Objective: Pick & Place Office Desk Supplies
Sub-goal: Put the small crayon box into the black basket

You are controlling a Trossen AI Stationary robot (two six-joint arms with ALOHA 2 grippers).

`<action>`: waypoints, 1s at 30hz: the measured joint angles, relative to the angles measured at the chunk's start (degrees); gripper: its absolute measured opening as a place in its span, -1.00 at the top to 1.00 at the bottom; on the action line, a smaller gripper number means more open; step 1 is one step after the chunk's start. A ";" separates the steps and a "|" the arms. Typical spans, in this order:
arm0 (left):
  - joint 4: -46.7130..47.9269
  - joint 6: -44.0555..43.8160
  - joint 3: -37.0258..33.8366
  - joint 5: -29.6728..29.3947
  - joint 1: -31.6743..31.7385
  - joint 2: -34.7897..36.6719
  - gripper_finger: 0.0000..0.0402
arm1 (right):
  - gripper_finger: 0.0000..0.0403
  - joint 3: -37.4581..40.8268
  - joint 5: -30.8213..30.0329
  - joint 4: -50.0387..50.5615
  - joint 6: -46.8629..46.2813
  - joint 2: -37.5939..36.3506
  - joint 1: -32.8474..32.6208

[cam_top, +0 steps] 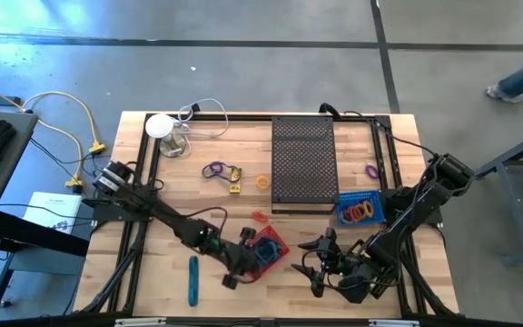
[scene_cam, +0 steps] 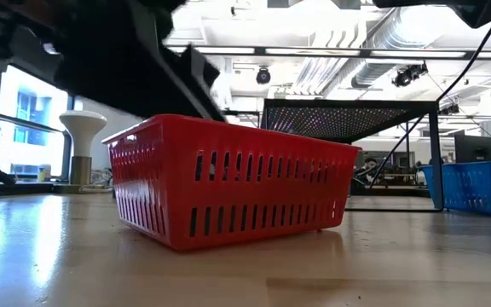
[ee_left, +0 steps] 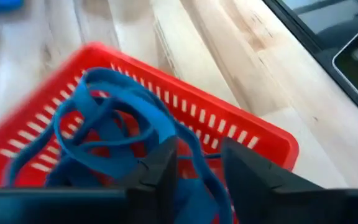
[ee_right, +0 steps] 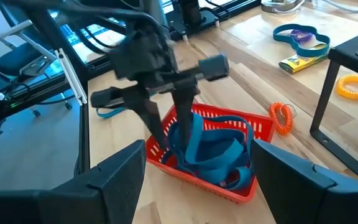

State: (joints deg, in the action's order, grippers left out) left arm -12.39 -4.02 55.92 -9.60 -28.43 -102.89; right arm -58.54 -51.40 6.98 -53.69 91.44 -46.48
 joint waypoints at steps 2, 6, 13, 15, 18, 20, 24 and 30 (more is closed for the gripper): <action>-0.30 1.79 0.02 -3.08 -0.66 0.80 0.33 | -0.37 0.00 0.07 0.02 0.00 0.00 0.00; -0.08 7.24 0.00 -12.65 -1.85 3.15 0.27 | -0.37 0.00 0.41 0.03 0.00 0.00 0.00; 4.42 16.97 0.02 -42.58 -6.42 6.00 0.26 | -0.37 0.00 0.78 0.04 0.00 0.00 0.00; 8.44 13.52 0.02 -55.59 -7.24 6.01 0.26 | -0.37 0.00 1.02 0.04 0.00 0.00 -0.02; 20.06 6.34 0.02 -60.50 -6.32 6.87 0.26 | -0.37 0.00 1.90 0.04 0.00 0.00 -0.02; 28.35 -1.44 0.02 -53.93 -4.71 7.68 0.26 | -0.37 0.00 2.13 0.03 0.00 0.00 -0.02; 43.86 -18.26 0.02 -40.30 0.09 8.34 0.26 | -0.37 0.00 2.16 0.02 -0.02 -0.02 -0.02; 54.24 -32.70 -0.31 -33.35 5.48 8.26 0.26 | -0.37 0.00 2.14 -0.03 0.00 -0.02 -0.02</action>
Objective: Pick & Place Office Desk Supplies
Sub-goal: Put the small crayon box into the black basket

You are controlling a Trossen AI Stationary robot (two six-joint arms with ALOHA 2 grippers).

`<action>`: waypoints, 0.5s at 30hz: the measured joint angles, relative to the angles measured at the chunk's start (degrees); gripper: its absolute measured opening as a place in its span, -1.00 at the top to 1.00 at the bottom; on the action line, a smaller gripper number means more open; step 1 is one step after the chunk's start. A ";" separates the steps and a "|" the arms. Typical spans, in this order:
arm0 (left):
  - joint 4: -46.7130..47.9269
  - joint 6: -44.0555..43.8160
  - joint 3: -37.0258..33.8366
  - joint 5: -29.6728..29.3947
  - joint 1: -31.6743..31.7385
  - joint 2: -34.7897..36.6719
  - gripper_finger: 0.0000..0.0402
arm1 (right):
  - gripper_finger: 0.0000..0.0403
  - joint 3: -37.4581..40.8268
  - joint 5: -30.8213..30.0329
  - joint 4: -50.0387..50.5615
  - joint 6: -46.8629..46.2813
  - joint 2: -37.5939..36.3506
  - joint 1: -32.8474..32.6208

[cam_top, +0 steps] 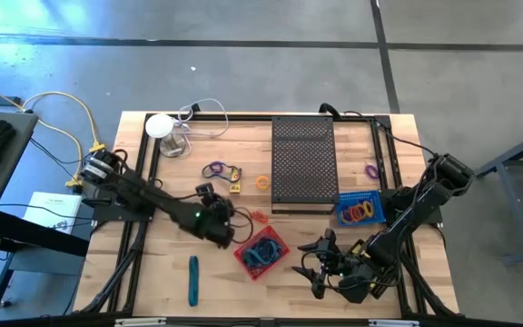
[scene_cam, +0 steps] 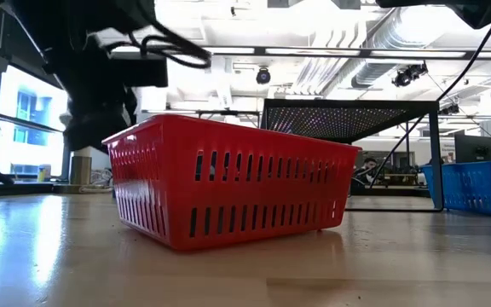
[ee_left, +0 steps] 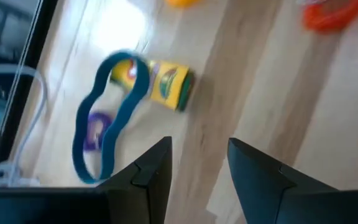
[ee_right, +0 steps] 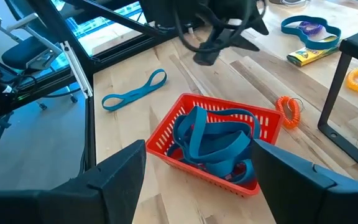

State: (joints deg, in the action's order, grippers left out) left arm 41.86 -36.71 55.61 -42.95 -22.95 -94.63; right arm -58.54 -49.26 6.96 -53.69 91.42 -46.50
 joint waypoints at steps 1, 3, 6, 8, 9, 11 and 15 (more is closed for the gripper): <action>0.15 -1.21 -0.02 -0.06 0.27 -0.01 0.26 | -0.37 0.00 -0.04 -0.02 0.00 0.00 0.00; -1.39 -4.57 -0.02 -0.61 0.74 -0.02 0.26 | -0.37 0.00 -0.02 -0.02 0.00 0.00 0.02; -2.68 -8.39 -0.02 0.96 1.41 -0.02 0.26 | -0.37 0.00 -0.03 -0.02 -0.02 0.00 0.02; -2.66 -11.68 -0.02 1.07 1.47 -0.02 0.26 | -0.37 0.00 -0.02 -0.04 0.00 0.00 0.02; -2.64 -12.99 -0.02 1.09 1.57 -0.02 0.26 | -0.37 0.00 -0.04 -0.03 0.00 0.00 0.02; -2.67 -14.55 -0.02 2.53 1.95 -0.02 0.26 | -0.37 0.00 -0.04 -0.04 0.00 0.00 0.02; -3.58 -13.22 -0.02 5.05 2.00 -0.04 0.26 | -0.37 0.00 -0.04 -0.04 -0.06 0.00 0.02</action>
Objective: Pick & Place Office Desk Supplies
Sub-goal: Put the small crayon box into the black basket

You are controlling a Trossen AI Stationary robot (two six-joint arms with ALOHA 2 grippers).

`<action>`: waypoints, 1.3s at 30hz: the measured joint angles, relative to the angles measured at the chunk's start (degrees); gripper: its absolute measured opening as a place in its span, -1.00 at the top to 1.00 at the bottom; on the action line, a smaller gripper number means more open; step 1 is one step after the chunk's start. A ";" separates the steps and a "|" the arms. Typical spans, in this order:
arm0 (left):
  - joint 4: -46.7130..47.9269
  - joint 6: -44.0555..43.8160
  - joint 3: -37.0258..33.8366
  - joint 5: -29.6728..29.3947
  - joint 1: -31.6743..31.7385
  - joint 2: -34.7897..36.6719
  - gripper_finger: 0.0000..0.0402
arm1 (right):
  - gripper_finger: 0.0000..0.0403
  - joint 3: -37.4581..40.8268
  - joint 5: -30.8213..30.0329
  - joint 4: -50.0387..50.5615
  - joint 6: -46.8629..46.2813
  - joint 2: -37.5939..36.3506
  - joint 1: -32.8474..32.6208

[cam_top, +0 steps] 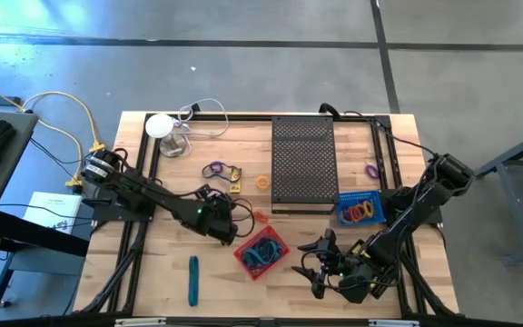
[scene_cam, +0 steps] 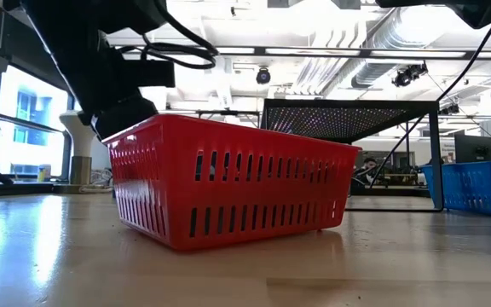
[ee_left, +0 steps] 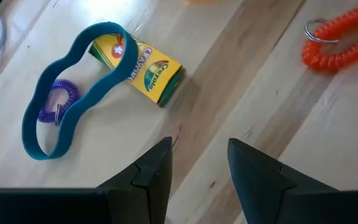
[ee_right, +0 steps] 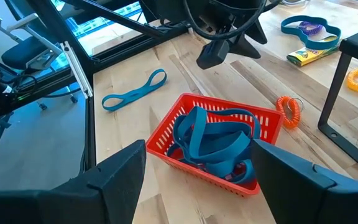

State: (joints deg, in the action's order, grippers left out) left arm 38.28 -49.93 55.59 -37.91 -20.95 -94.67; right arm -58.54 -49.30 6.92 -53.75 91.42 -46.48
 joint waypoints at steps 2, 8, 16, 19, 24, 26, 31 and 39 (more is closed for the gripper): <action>0.02 -0.16 0.00 -0.09 -0.02 0.00 0.26 | -0.37 0.00 0.00 0.00 0.01 0.00 0.00; 0.04 1.80 0.00 -0.59 0.07 0.00 0.26 | -0.37 0.00 -0.01 0.00 0.00 0.00 0.00; -0.19 5.32 0.00 0.23 0.04 -0.04 0.26 | -0.37 0.00 -0.02 0.00 0.01 0.00 0.00; -0.89 5.35 0.00 0.24 0.04 -0.05 0.26 | -0.37 0.00 -0.02 0.01 0.03 0.00 0.00; -1.53 6.51 0.00 -2.14 0.04 -0.58 0.26 | -0.37 0.00 -0.03 0.01 0.03 0.00 0.00; -1.15 7.00 -0.21 -2.71 0.04 -0.93 0.26 | -0.37 0.00 -0.03 0.01 0.03 0.00 0.00; -1.68 7.02 -0.33 -2.52 0.02 -1.95 0.26 | -0.37 0.00 -0.04 0.09 0.00 0.00 0.00; -2.40 -7.53 -1.72 -16.32 -2.54 -2.10 0.26 | -0.37 0.00 -0.03 0.11 -0.01 0.00 0.00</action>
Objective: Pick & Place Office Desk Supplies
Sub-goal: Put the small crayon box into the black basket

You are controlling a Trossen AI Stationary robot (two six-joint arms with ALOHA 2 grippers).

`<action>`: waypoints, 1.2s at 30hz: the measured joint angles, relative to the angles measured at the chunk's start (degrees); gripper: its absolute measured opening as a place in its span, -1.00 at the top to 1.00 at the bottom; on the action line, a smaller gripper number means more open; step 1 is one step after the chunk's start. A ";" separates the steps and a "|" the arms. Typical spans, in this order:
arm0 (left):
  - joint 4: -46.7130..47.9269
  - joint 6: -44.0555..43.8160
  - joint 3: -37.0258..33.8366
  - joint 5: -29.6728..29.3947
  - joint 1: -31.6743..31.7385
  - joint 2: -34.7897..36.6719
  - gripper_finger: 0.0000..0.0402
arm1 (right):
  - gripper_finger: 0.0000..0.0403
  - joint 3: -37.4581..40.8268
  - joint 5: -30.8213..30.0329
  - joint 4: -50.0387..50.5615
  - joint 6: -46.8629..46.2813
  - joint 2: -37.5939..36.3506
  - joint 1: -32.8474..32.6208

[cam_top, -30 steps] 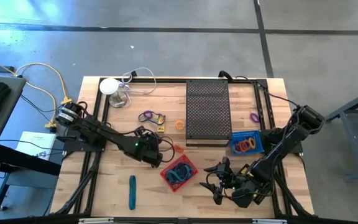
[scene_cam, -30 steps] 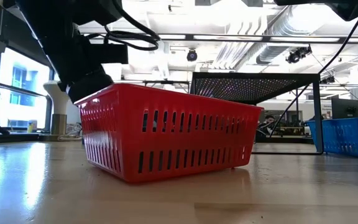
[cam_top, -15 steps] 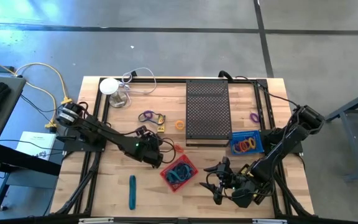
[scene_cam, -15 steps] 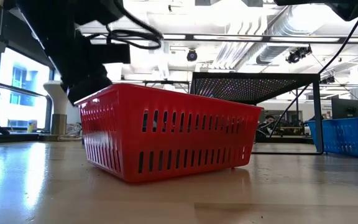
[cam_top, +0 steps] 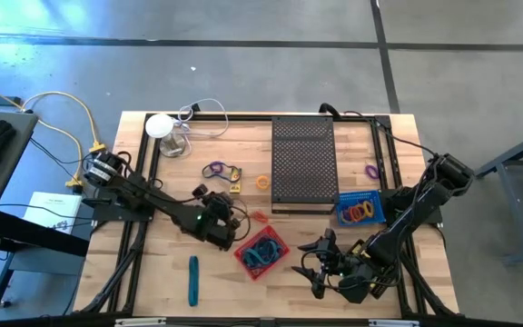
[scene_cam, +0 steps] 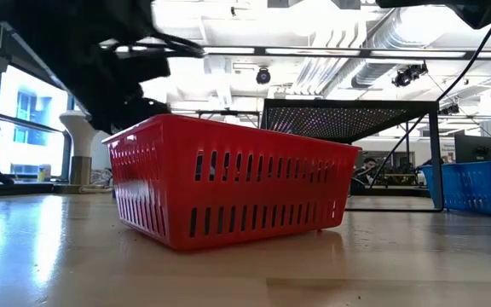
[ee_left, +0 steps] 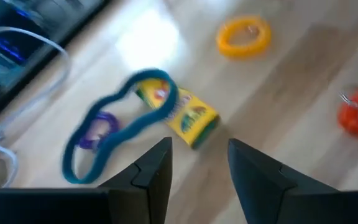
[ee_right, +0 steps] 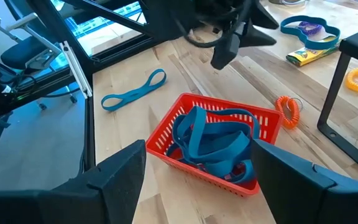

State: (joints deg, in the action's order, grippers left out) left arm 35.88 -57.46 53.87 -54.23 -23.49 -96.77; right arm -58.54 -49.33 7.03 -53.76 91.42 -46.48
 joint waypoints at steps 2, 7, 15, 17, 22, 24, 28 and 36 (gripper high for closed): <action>-0.18 -4.49 -1.15 -3.56 -1.59 0.00 0.26 | -0.37 0.00 0.01 0.07 0.00 0.00 0.00; -1.84 -7.93 -4.92 -5.16 -4.89 0.02 0.26 | -0.37 0.00 0.48 0.07 0.00 0.00 -0.02; -18.77 5.66 -8.83 1.66 -6.00 0.02 0.26 | -0.37 0.00 0.47 0.06 0.03 0.00 0.10; -27.02 10.88 -10.70 4.30 -5.27 0.02 0.26 | -0.37 0.00 0.40 0.05 0.04 0.00 0.38; -41.60 11.56 -16.34 0.11 -4.33 0.02 0.26 | -0.37 0.00 0.40 0.04 -0.13 0.00 0.48; -46.15 8.18 -18.92 -2.65 -4.74 0.02 0.26 | -0.37 0.00 0.43 0.04 -0.13 0.00 0.46; -53.16 4.28 -22.36 -7.93 -5.41 0.04 0.26 | -0.37 0.00 0.46 0.07 0.00 0.00 0.31; -55.10 9.22 -22.62 -8.71 -3.52 0.07 0.26 | -0.37 0.00 0.45 0.07 0.02 0.00 0.37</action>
State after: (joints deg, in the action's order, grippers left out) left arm -19.22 -48.24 31.24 -62.93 -27.01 -96.71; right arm -58.54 -48.88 7.09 -53.74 91.42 -46.11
